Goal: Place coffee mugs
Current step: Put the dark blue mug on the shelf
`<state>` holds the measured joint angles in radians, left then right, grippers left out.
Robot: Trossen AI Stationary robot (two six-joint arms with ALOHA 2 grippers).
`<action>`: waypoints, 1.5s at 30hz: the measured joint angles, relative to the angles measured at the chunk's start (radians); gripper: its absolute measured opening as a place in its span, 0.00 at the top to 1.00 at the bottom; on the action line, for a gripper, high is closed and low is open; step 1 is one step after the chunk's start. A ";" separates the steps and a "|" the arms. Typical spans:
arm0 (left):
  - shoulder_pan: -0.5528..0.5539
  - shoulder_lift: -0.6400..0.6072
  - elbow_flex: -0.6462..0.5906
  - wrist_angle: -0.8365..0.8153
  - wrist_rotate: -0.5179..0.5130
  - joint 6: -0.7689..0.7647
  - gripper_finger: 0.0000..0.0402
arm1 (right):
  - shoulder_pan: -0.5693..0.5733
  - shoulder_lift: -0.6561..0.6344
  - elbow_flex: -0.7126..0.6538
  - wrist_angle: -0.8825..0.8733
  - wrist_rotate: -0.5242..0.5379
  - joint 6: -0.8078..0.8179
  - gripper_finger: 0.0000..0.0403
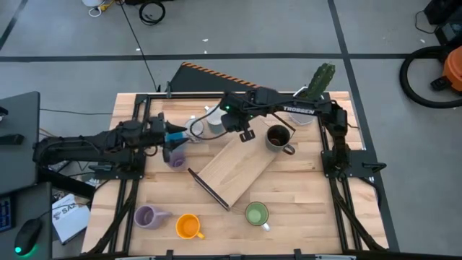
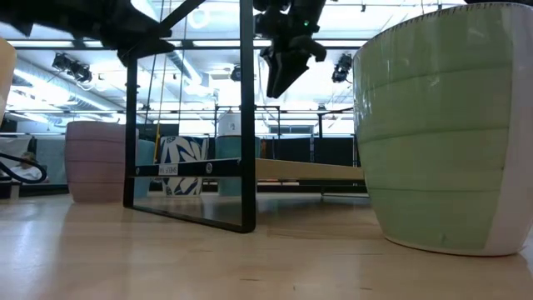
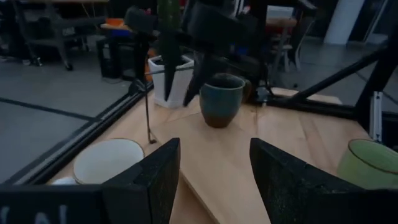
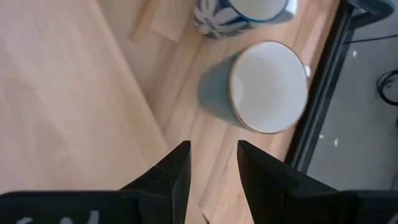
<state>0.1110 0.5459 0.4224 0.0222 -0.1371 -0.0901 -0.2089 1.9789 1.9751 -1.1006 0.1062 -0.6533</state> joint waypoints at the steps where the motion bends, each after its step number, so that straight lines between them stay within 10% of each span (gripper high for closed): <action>1: 0.000 -0.013 -0.024 0.032 0.000 -0.002 0.50 | -0.004 0.002 0.000 0.008 0.000 -0.005 0.66; 23: 0.003 -0.056 -0.118 0.171 0.000 -0.168 0.50 | -0.028 0.128 0.002 0.224 -0.051 -0.123 0.66; 34: 0.003 -0.056 -0.118 0.163 0.000 -0.168 0.50 | -0.051 0.338 0.302 0.001 -0.086 -0.129 0.69; 45: 0.002 -0.055 -0.118 0.160 0.000 -0.169 0.50 | -0.075 0.385 0.317 -0.048 -0.100 -0.133 0.72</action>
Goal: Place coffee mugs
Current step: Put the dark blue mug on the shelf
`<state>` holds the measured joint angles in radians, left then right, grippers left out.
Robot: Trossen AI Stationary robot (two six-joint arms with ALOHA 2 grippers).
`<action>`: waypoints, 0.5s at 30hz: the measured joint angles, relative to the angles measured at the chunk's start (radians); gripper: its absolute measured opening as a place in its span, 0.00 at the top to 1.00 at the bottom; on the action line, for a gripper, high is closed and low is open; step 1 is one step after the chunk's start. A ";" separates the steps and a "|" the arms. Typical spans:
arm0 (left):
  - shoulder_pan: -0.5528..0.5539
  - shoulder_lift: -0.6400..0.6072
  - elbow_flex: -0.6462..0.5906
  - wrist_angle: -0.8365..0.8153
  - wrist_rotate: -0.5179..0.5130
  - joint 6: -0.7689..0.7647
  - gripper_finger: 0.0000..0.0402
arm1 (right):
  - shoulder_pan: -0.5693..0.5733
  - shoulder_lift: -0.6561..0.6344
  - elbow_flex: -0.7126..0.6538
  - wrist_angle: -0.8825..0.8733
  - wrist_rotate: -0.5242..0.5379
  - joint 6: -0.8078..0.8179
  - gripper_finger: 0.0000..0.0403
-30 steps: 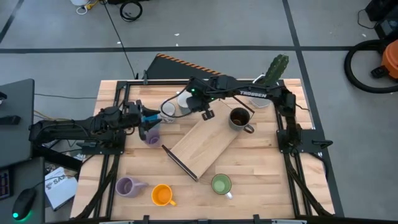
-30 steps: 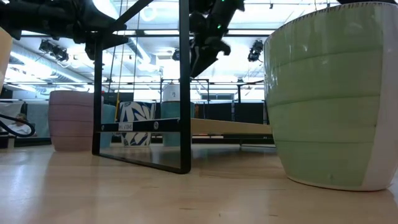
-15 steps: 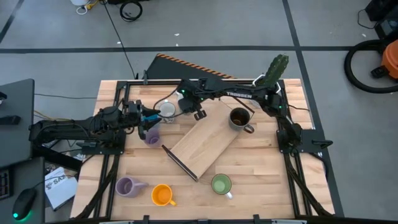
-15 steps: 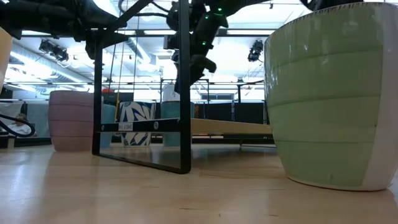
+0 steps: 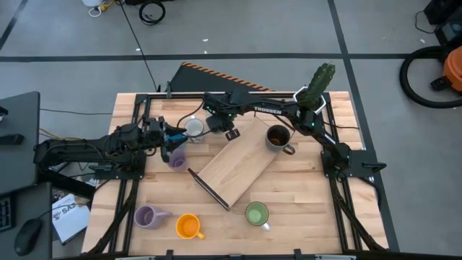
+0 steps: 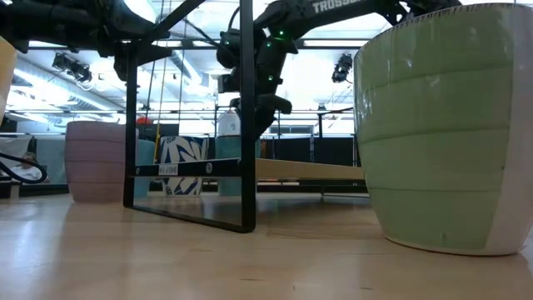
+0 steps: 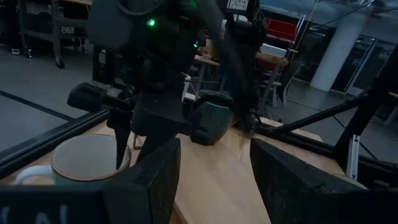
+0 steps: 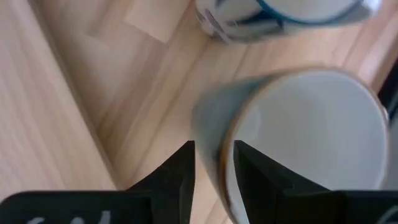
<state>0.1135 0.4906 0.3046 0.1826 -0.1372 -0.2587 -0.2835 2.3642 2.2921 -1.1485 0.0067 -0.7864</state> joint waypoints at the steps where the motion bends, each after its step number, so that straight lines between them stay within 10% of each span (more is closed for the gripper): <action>1: 0.000 0.000 0.000 0.002 0.000 0.000 0.50 | -0.002 0.000 0.000 -0.011 0.002 -0.003 0.74; 15: 0.000 0.000 0.000 0.000 0.000 0.000 0.50 | 0.006 0.000 0.000 -0.083 0.082 -0.108 0.93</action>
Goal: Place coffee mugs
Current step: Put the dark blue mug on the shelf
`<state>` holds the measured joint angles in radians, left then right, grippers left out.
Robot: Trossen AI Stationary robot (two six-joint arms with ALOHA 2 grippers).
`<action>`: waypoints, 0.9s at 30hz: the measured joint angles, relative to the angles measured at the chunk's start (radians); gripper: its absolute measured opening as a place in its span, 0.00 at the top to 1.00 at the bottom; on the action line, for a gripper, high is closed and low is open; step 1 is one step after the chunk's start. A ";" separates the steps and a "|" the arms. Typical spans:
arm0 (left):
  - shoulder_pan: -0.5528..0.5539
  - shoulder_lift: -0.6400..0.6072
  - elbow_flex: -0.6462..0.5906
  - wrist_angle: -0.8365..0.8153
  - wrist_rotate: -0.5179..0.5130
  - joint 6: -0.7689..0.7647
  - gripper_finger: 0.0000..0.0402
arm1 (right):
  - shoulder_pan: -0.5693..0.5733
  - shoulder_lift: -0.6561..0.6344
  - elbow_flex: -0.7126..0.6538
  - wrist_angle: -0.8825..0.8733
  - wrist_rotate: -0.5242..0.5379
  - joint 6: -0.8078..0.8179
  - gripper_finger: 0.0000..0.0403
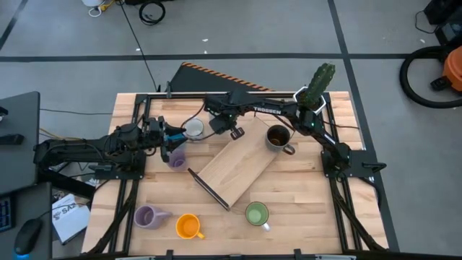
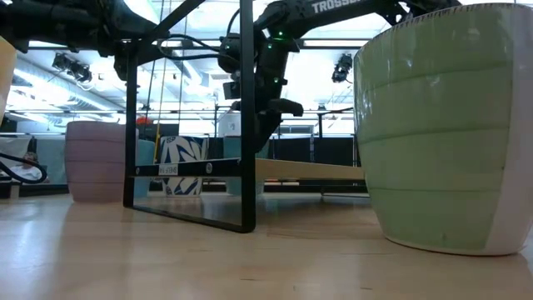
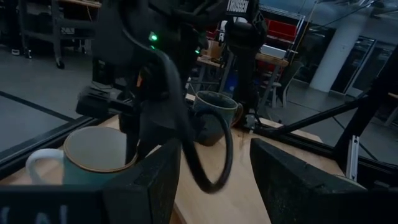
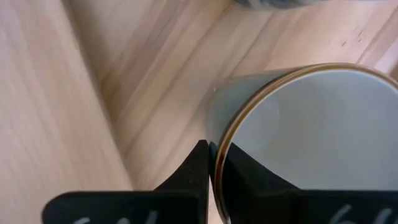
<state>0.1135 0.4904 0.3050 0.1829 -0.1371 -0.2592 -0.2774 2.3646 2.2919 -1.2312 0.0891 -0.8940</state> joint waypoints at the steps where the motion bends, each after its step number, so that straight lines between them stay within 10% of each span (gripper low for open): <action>1: 0.000 0.000 0.000 0.000 0.000 0.000 0.50 | 0.003 -0.003 -0.001 -0.015 0.007 0.000 0.93; 17: 0.000 0.000 0.001 -0.002 0.000 0.016 0.50 | 0.033 -0.178 -0.004 -0.201 -0.036 0.044 0.93; 27: 0.000 0.000 0.001 -0.002 0.000 0.019 0.50 | 0.054 -0.376 -0.283 -0.147 -0.035 0.101 0.93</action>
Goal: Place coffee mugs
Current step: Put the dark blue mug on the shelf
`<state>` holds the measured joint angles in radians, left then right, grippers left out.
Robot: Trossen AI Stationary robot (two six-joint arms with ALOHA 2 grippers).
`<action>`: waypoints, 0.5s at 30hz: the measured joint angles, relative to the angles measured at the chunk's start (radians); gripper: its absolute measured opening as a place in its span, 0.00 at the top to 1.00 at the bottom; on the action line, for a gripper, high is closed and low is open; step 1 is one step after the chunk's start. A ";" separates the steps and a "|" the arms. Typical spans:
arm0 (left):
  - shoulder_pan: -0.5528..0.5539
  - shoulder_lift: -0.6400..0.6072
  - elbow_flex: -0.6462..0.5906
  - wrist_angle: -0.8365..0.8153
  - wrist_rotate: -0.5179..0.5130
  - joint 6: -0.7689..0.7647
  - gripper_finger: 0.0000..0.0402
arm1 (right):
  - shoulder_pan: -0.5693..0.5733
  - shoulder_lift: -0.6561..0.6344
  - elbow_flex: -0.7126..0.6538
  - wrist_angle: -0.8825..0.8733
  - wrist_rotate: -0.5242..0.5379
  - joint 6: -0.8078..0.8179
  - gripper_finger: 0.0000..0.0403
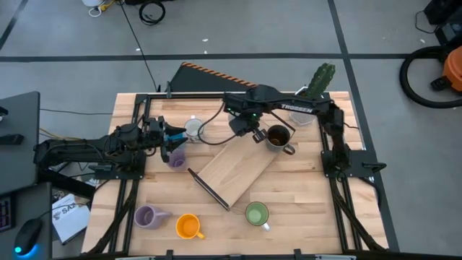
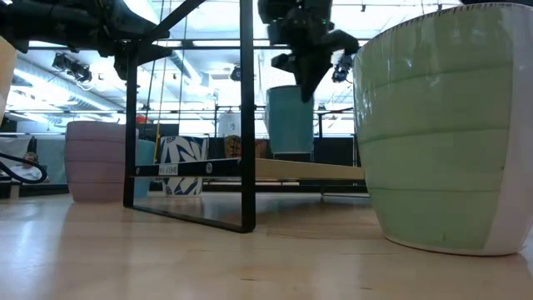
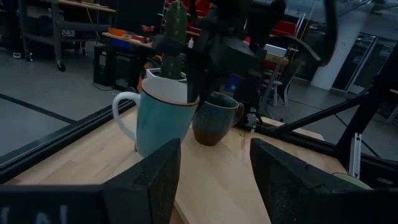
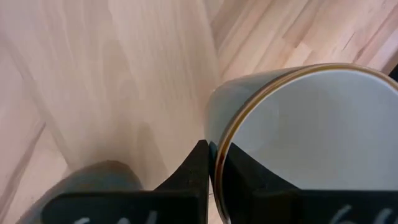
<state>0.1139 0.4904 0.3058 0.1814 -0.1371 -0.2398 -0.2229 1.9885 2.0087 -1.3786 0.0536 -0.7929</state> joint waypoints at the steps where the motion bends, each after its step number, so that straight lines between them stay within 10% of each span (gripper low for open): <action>1: 0.000 0.000 0.000 0.000 0.000 0.000 0.50 | 0.001 -0.020 -0.036 0.023 0.002 -0.002 0.93; 15: 0.001 0.000 0.000 0.011 0.000 0.000 0.50 | 0.011 -0.129 -0.316 0.154 0.019 0.036 0.90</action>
<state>0.1150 0.4904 0.3058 0.1919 -0.1375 -0.2401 -0.2115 1.8595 1.6932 -1.2242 0.0726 -0.7572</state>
